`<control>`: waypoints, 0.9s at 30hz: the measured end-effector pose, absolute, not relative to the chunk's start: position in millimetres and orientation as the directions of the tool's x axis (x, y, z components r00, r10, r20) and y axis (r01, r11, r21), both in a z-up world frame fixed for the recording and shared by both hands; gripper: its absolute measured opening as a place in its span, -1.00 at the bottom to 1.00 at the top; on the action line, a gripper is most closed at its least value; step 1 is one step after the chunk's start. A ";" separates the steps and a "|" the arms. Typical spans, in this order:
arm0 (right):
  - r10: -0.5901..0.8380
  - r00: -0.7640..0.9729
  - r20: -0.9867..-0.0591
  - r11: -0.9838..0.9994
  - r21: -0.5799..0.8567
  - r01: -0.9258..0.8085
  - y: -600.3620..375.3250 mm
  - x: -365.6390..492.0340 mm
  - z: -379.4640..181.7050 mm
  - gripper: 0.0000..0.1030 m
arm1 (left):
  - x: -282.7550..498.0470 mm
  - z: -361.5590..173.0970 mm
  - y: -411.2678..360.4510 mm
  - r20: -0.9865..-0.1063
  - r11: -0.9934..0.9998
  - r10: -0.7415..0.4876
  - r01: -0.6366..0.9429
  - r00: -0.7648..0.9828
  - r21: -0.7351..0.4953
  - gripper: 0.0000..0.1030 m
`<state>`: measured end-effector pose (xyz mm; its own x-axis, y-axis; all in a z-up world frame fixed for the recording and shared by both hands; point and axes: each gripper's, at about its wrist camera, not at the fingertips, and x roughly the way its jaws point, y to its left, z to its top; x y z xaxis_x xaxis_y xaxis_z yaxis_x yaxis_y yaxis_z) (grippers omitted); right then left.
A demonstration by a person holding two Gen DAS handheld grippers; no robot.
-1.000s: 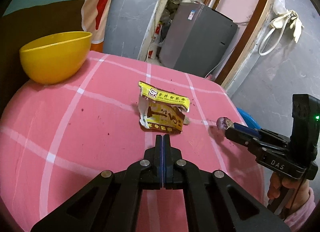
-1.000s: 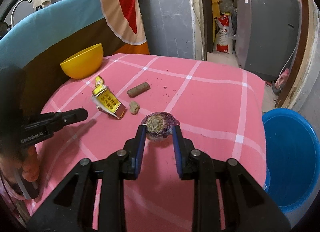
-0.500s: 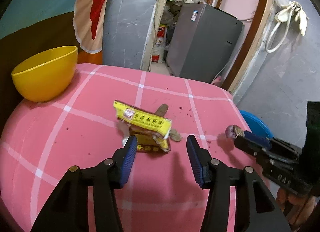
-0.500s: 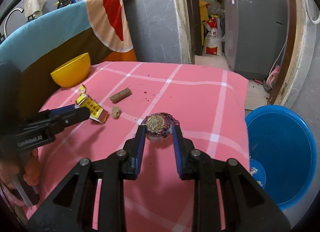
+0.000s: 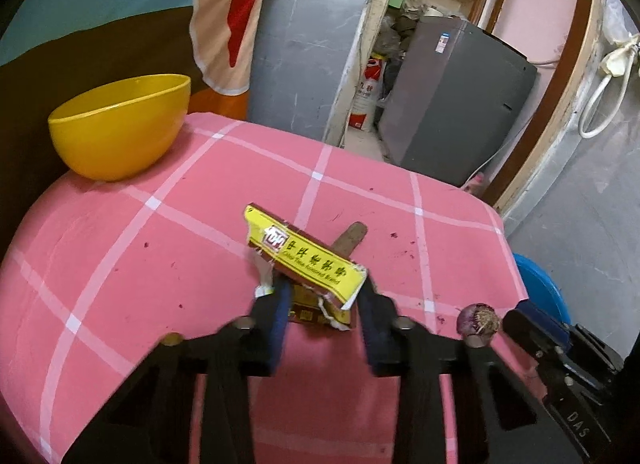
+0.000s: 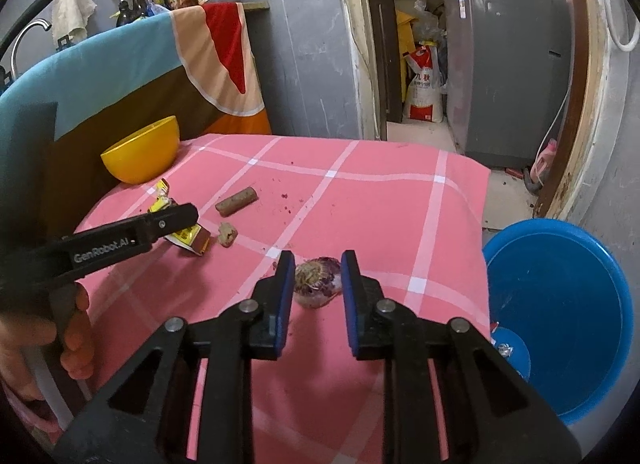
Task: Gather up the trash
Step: 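Lift the wrapper and onion skin and swing both tools toward the blue bucket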
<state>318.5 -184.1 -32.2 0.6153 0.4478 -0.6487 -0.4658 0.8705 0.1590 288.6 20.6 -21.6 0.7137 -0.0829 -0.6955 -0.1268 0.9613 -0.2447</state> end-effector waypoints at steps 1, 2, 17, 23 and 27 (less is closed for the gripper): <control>0.448 0.618 -0.645 0.870 0.157 -0.467 -184.6 317.5 -31.4 -0.63 | 287.2 -21.7 22.6 -0.693 0.960 -0.084 -0.129 0.716 -0.250 -0.63; 0.450 0.621 -0.642 0.870 0.157 -0.468 -184.7 316.1 -30.5 -0.64 | 285.4 -21.6 23.9 -0.690 0.958 -0.083 -0.132 0.719 -0.253 -0.64; 0.437 0.580 -0.688 0.864 0.142 -0.483 -177.9 320.3 -40.1 -0.32 | 259.0 -15.7 23.7 -0.668 0.973 -0.130 -0.034 0.732 -0.227 -0.69; 0.369 0.566 -0.737 0.874 0.067 -0.482 -168.0 324.7 -47.8 -0.30 | 249.8 -13.1 17.2 -0.649 0.979 -0.152 0.020 0.745 -0.205 -0.69; 0.346 0.574 -0.742 0.877 0.039 -0.479 -168.8 324.0 -49.8 -0.36 | 245.4 -12.5 11.7 -0.637 0.978 -0.166 0.042 0.753 -0.205 -0.69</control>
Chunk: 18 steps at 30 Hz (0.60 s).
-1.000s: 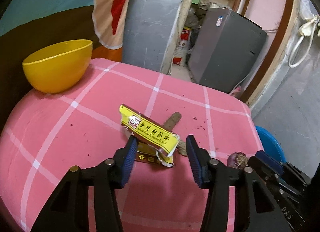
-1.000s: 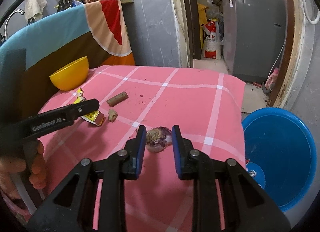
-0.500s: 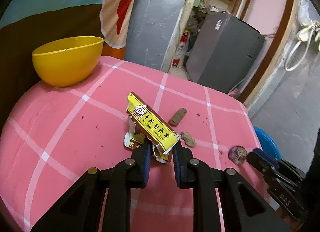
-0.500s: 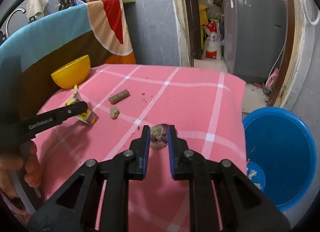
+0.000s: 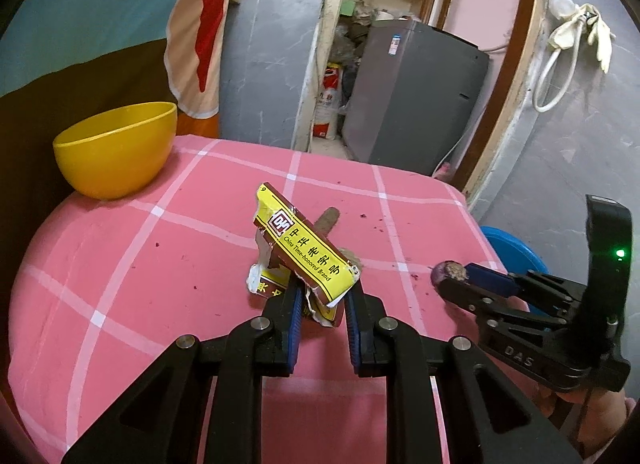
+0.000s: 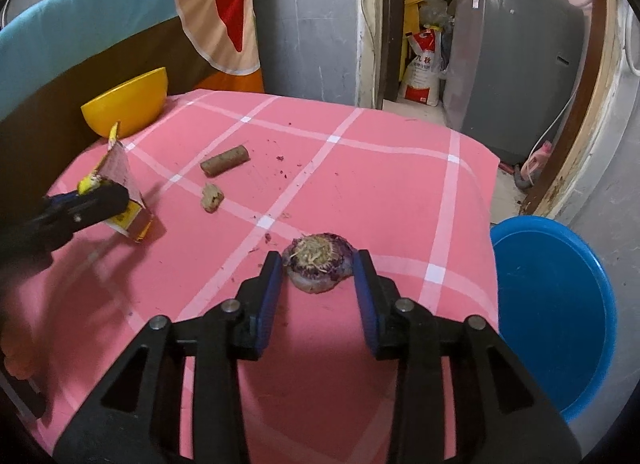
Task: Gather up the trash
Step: 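Lift the wrapper and onion skin and swing both tools toward the blue bucket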
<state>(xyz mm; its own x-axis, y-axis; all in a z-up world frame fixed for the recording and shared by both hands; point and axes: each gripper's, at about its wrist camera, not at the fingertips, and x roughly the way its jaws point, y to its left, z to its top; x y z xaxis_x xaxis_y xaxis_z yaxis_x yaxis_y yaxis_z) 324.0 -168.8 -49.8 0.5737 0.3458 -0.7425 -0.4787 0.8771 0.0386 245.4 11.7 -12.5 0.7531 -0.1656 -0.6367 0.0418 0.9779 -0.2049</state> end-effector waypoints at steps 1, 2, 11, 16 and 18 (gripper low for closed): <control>0.345 0.576 -0.741 0.878 0.037 -0.478 -169.8 323.4 -49.5 -0.38 | 244.5 -12.2 11.5 -0.634 0.977 -0.171 0.047 0.755 -0.207 -0.69; 0.346 0.578 -0.739 0.878 0.038 -0.477 -170.2 322.7 -49.3 -0.39 | 243.5 -11.4 10.5 -0.630 0.976 -0.175 0.052 0.757 -0.209 -0.69; 0.348 0.684 -0.641 0.898 0.017 -0.440 -187.5 294.6 -18.8 -0.43 | 231.4 4.5 -6.1 -0.555 0.973 -0.208 0.114 0.805 -0.200 -0.69; 0.329 0.780 -0.532 0.913 -0.034 -0.407 -199.9 271.5 16.8 -0.43 | 223.1 22.4 -24.4 -0.472 0.968 -0.236 0.165 0.850 -0.187 -0.69; 0.323 0.812 -0.486 0.918 -0.047 -0.394 -206.4 263.1 30.7 -0.43 | 220.1 29.5 -32.1 -0.434 0.966 -0.248 0.187 0.866 -0.179 -0.69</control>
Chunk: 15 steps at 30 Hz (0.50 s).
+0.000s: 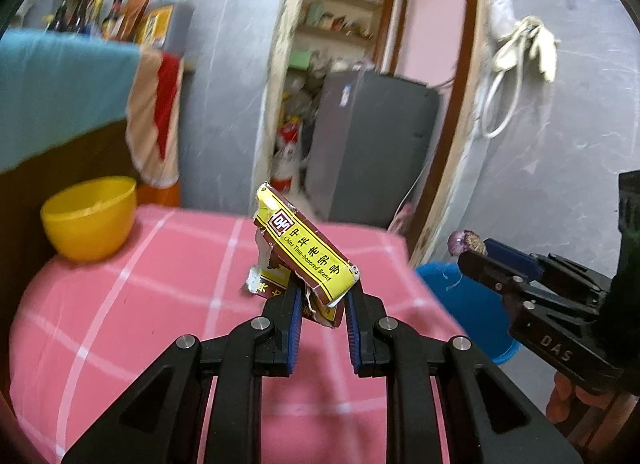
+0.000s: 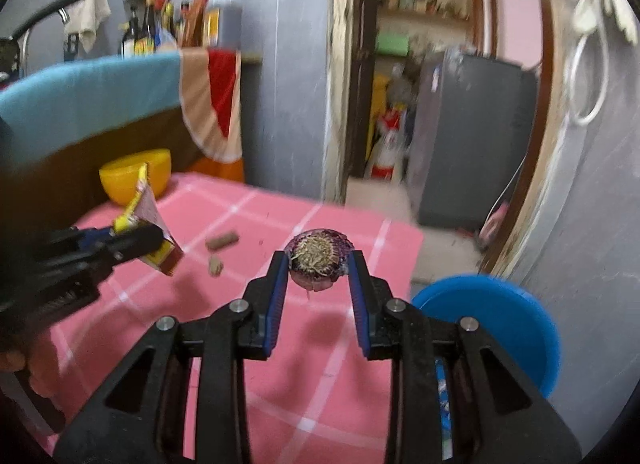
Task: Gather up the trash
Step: 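Lift the wrapper and onion skin and swing both tools toward the blue bucket, then open both tools over the blue bucket to drop the wrapper and onion skin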
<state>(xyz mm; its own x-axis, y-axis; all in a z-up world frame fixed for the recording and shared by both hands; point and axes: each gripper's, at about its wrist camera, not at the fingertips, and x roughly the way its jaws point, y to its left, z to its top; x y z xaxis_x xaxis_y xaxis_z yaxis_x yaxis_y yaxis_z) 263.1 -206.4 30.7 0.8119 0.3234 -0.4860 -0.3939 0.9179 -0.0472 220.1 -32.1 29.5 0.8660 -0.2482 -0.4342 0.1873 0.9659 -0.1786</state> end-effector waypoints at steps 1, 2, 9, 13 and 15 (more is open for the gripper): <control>0.319 0.827 -0.463 0.921 -0.053 -0.385 -210.7 258.3 37.2 -0.43 | 218.6 34.2 -37.6 -0.413 0.964 -0.257 0.201 0.874 -0.174 -0.69; 0.315 0.841 -0.440 0.924 -0.058 -0.377 -215.0 253.7 43.5 -0.43 | 218.2 38.7 -42.4 -0.395 0.962 -0.265 0.214 0.879 -0.171 -0.69; 0.276 0.916 -0.292 0.948 -0.076 -0.309 -245.2 226.5 75.7 -0.43 | 211.1 62.1 -77.3 -0.281 0.945 -0.325 0.300 0.903 -0.128 -0.69; 0.239 0.948 -0.210 0.963 -0.075 -0.259 -267.0 212.5 88.5 -0.43 | 206.1 71.9 -103.2 -0.226 0.930 -0.368 0.354 0.902 -0.101 -0.69; 0.212 0.962 -0.171 0.971 -0.076 -0.228 -279.8 206.1 93.2 -0.43 | 206.3 74.8 -113.0 -0.209 0.922 -0.386 0.374 0.898 -0.097 -0.69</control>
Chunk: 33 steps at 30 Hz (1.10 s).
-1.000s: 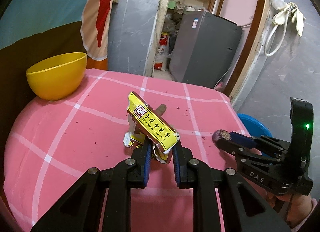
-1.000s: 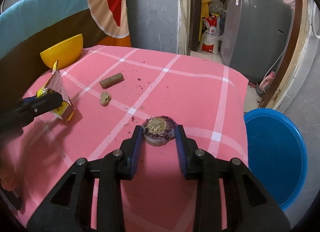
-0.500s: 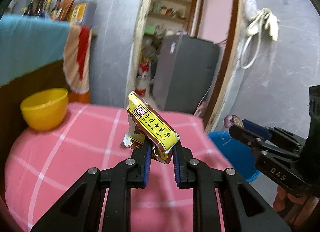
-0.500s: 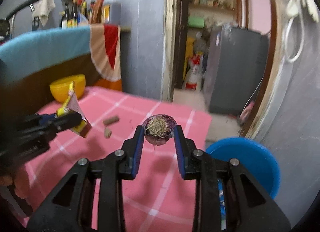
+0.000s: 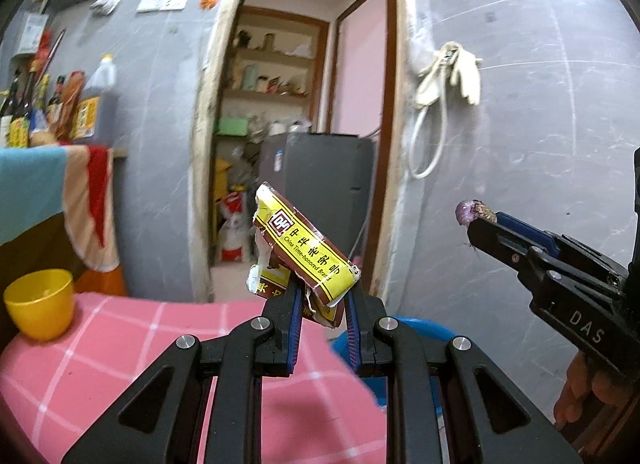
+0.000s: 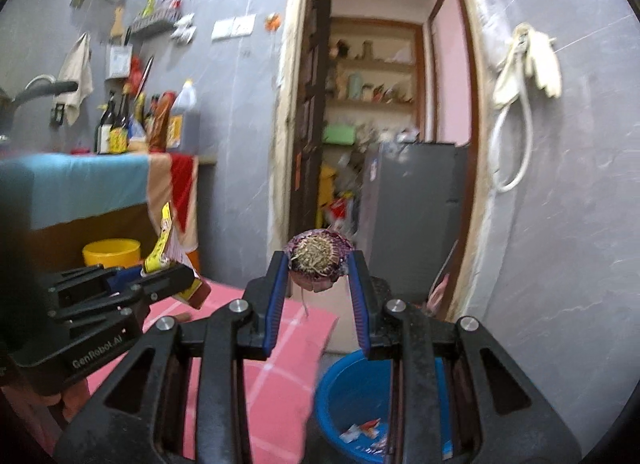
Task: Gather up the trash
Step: 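Open both tools over the blue bucket to drop the wrapper and onion skin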
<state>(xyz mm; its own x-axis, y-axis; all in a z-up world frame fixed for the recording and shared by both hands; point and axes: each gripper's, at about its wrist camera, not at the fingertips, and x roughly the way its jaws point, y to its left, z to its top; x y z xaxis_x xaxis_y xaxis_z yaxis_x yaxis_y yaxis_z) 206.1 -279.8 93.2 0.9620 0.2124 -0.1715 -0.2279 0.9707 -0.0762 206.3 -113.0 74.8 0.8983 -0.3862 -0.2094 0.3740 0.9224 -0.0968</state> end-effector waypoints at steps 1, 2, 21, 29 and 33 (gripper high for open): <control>0.204 0.965 -0.162 0.973 -0.076 -0.219 -284.9 203.6 95.0 -0.43 | 206.9 76.3 -119.2 -0.202 0.918 -0.397 0.386 0.895 -0.097 -0.69; 0.192 0.970 -0.146 0.976 -0.073 -0.204 -292.0 201.4 96.5 -0.43 | 207.4 77.6 -125.6 -0.195 0.913 -0.407 0.396 0.892 -0.096 -0.69; 0.077 0.964 -0.253 0.997 0.018 -0.075 -375.3 227.2 45.7 -0.43 | 258.4 41.9 -212.2 -0.331 0.862 -0.498 0.499 0.802 -0.087 -0.68; 0.088 0.920 -0.381 0.994 0.098 -0.055 -397.3 256.1 5.0 -0.42 | 293.2 7.8 -232.5 -0.504 0.847 -0.506 0.513 0.700 -0.137 -0.68; 0.100 0.891 -0.442 0.990 0.137 -0.043 -406.5 267.7 -13.4 -0.42 | 306.1 -11.2 -239.4 -0.583 0.848 -0.495 0.506 0.644 -0.161 -0.68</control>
<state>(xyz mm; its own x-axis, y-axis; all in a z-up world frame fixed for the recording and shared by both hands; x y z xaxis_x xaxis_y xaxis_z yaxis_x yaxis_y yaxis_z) 267.7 -406.5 -13.4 0.8913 0.1002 -0.4423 -0.0431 0.9896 0.1373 306.1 -239.4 -11.2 0.6440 -0.4951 -0.5832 0.5058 0.8475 -0.1609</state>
